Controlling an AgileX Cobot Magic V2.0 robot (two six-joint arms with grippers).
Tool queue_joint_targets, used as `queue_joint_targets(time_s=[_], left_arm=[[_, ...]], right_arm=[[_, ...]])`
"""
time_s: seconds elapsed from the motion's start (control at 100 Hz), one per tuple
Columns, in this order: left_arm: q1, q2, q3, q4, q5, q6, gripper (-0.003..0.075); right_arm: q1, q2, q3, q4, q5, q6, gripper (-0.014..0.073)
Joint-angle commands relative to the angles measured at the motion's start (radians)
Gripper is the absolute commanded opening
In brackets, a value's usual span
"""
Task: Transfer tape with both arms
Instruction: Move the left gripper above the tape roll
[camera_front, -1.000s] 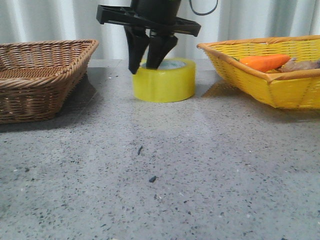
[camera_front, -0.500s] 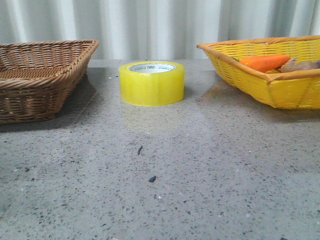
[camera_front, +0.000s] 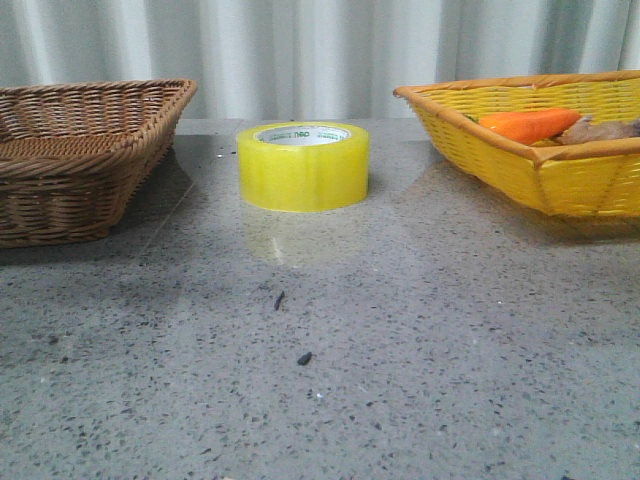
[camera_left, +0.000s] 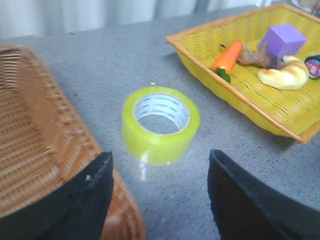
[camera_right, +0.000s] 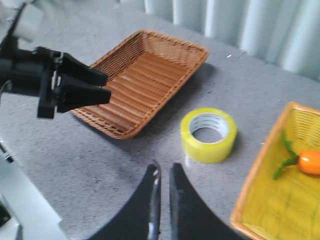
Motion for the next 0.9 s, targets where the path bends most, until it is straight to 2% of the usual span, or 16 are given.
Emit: queue_joint_targets(time_s=[0.0,0.15,0.29,0.54,0.76,0.89], left_arm=[[-0.034,0.099,-0.108,-0.02,-0.064,0.002,0.0386],[-0.036,0.264,-0.266,-0.02,0.006,0.002,0.0386],[-0.036,0.402,-0.425,-0.02,0.097,0.002,0.0386],[-0.036,0.553,-0.627,-0.001,0.18,-0.006,0.0386],[-0.036,0.63,-0.714,0.146,0.298,-0.146,0.0393],[-0.036,0.66,-0.714,0.174,0.329,-0.156,0.0465]], right_arm=[[0.002,-0.127,0.127,-0.037,-0.175,-0.014,-0.0042],[0.0,-0.32,0.344,-0.057,-0.258,0.014,-0.0042],[0.0,-0.441,0.445,-0.062,-0.257,0.053,-0.0042],[0.0,-0.482,0.471,-0.066,-0.252,0.053,-0.0042],[0.0,-0.482,0.471,-0.086,-0.252,0.053,-0.0042],[0.0,-0.482,0.472,-0.088,-0.253,0.053,-0.0042]])
